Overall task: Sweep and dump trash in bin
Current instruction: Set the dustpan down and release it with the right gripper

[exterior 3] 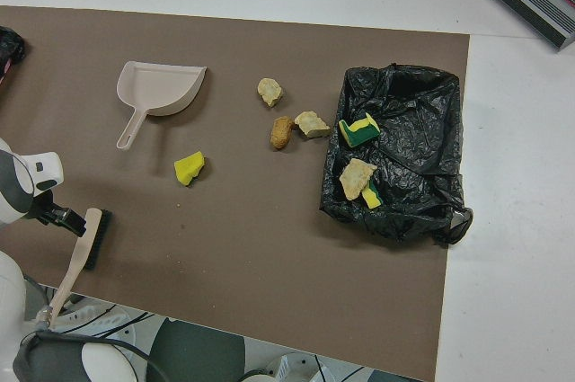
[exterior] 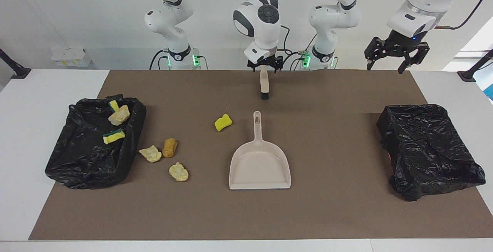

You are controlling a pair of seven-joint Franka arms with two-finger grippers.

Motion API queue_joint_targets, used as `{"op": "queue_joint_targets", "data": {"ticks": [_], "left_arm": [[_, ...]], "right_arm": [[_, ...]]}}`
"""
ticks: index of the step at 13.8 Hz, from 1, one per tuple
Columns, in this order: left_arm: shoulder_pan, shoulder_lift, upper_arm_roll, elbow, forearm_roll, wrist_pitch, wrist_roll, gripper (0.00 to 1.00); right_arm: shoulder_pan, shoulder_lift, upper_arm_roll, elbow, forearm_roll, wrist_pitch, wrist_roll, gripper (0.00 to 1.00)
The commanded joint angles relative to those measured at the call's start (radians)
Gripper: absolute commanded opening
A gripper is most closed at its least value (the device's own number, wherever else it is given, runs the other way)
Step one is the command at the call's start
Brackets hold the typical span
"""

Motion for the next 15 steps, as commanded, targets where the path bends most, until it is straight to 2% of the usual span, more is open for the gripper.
{"op": "queue_joint_targets", "data": {"ticks": [1, 3, 6, 9, 11, 12, 13, 15], "left_arm": [[0.011, -0.002, -0.005, 0.013, -0.006, -0.021, 0.003, 1.0], [0.011, -0.002, -0.005, 0.013, -0.006, -0.021, 0.003, 1.0], [0.011, -0.002, -0.005, 0.013, -0.006, -0.021, 0.003, 1.0], [0.011, -0.002, -0.005, 0.015, -0.006, -0.021, 0.003, 1.0], [0.011, -0.002, -0.005, 0.015, -0.006, -0.021, 0.003, 1.0], [0.011, -0.002, -0.005, 0.013, -0.006, -0.021, 0.003, 1.0], [0.011, -0.002, -0.005, 0.015, -0.006, -0.021, 0.003, 1.0], [0.011, -0.002, -0.005, 0.015, -0.006, -0.021, 0.003, 1.0]], "right_arm": [[0.093, -0.065, -0.004, -0.156, 0.022, 0.13, 0.06, 1.0], [0.135, -0.096, -0.004, -0.231, 0.024, 0.177, 0.101, 0.99], [0.176, -0.105, -0.003, -0.285, 0.027, 0.2, 0.106, 0.88], [0.199, -0.105, -0.001, -0.299, 0.111, 0.221, 0.094, 0.77], [0.206, -0.102, -0.001, -0.299, 0.116, 0.232, 0.097, 0.7], [0.206, -0.101, 0.0, -0.299, 0.116, 0.234, 0.089, 0.64], [0.206, -0.1, 0.0, -0.299, 0.116, 0.232, 0.081, 0.53], [0.206, -0.099, -0.001, -0.296, 0.116, 0.226, 0.046, 0.23]]}}
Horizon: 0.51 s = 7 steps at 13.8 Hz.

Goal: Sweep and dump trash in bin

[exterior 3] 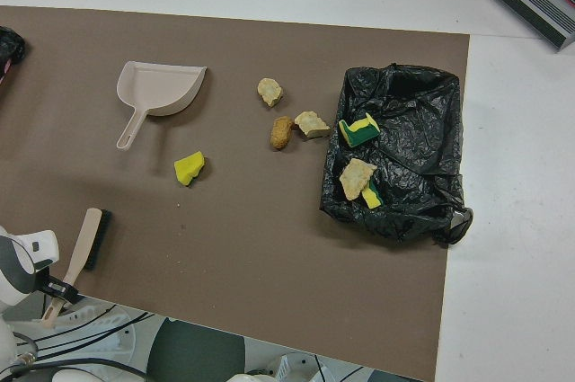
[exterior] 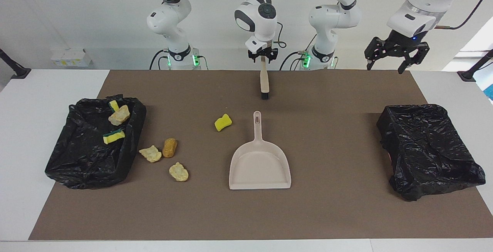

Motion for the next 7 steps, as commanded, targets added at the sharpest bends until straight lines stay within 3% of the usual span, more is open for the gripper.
{"op": "queue_joint_targets", "data": {"ticks": [1, 2, 4, 7], "left_arm": [[0.011, -0.002, -0.005, 0.015, -0.006, -0.021, 0.003, 1.0], [0.011, -0.002, -0.005, 0.013, -0.006, -0.021, 0.003, 1.0], [0.011, -0.002, -0.005, 0.015, -0.006, -0.021, 0.003, 1.0], [0.011, -0.002, -0.005, 0.013, -0.006, -0.021, 0.003, 1.0]], "right_arm": [[-0.002, -0.019, -0.003, -0.023, 0.028, 0.014, -0.059, 0.07], [-0.002, -0.019, -0.003, -0.02, 0.028, 0.001, -0.061, 0.0], [-0.005, -0.019, -0.006, 0.009, 0.014, -0.086, -0.057, 0.0], [-0.05, -0.042, -0.011, 0.025, 0.002, -0.117, -0.057, 0.0]]}}
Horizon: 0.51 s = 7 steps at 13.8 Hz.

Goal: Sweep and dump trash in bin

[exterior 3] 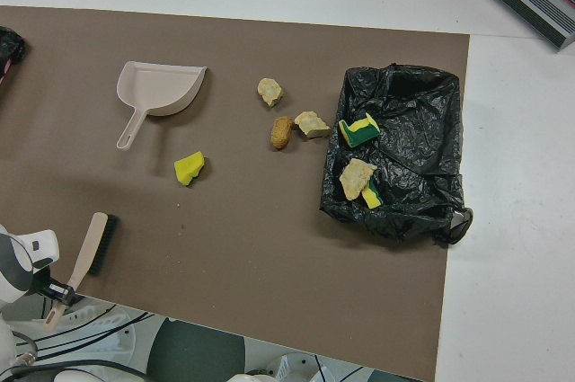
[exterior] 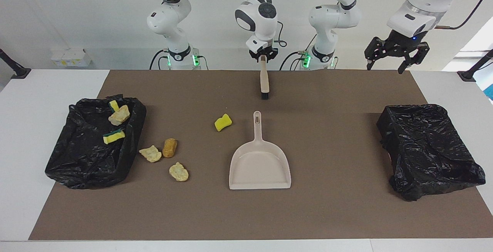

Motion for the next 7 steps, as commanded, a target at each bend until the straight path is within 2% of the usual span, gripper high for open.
{"op": "queue_joint_targets", "data": {"ticks": [1, 4, 7], "left_arm": [[0.011, -0.002, -0.005, 0.013, -0.006, -0.021, 0.003, 1.0], [0.008, -0.002, -0.006, 0.013, -0.006, -0.024, 0.002, 1.0], [-0.006, -0.014, -0.013, -0.004, -0.006, -0.015, -0.007, 1.0]], "right_arm": [[-0.057, -0.036, -0.004, 0.017, -0.001, -0.034, -0.034, 0.0], [-0.147, -0.071, -0.004, 0.037, -0.038, -0.077, -0.07, 0.0], [-0.221, -0.073, -0.004, 0.049, -0.093, -0.085, -0.08, 0.0]]}}
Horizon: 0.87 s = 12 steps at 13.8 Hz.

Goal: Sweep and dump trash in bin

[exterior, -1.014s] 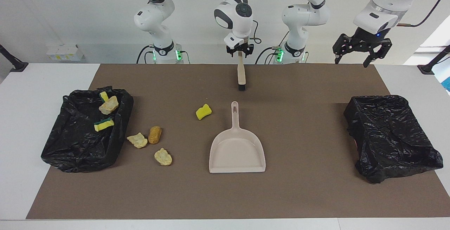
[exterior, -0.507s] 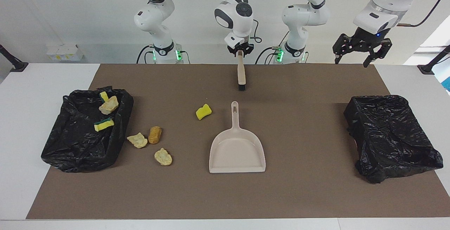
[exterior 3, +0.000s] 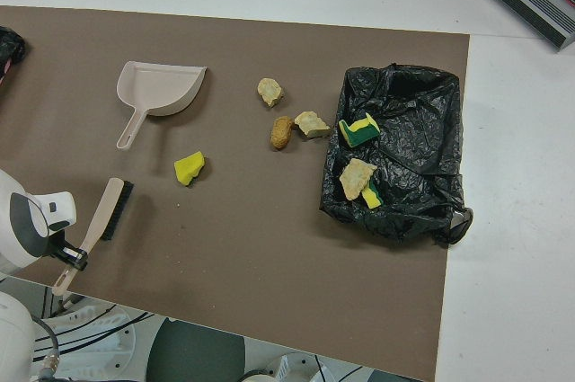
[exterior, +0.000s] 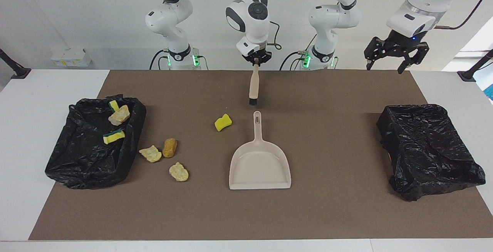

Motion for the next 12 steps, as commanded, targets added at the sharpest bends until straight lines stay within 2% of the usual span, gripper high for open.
{"op": "queue_joint_targets", "data": {"ticks": [1, 3, 6, 8, 10, 12], "left_arm": [[-0.009, -0.025, -0.009, -0.028, -0.013, -0.002, -0.009, 1.0], [-0.054, -0.043, -0.013, -0.089, -0.016, 0.038, -0.01, 1.0], [-0.165, -0.037, -0.013, -0.164, -0.016, 0.142, -0.086, 1.0], [-0.242, -0.03, -0.013, -0.243, -0.016, 0.274, -0.189, 1.0], [-0.312, -0.007, -0.013, -0.298, -0.016, 0.386, -0.271, 1.0], [-0.367, 0.05, -0.013, -0.315, -0.016, 0.455, -0.344, 1.0]], "right_arm": [[-0.069, -0.013, 0.005, 0.01, -0.064, -0.022, -0.017, 0.0], [-0.153, -0.022, 0.005, 0.01, -0.091, -0.032, -0.05, 0.0], [-0.297, -0.053, 0.003, 0.011, -0.093, -0.072, -0.23, 0.0], [-0.386, -0.052, 0.005, 0.019, -0.119, -0.095, -0.305, 0.0], [-0.484, -0.02, 0.005, 0.06, -0.154, -0.133, -0.35, 0.0], [-0.555, 0.028, 0.005, 0.128, -0.209, -0.193, -0.399, 0.0]]}}
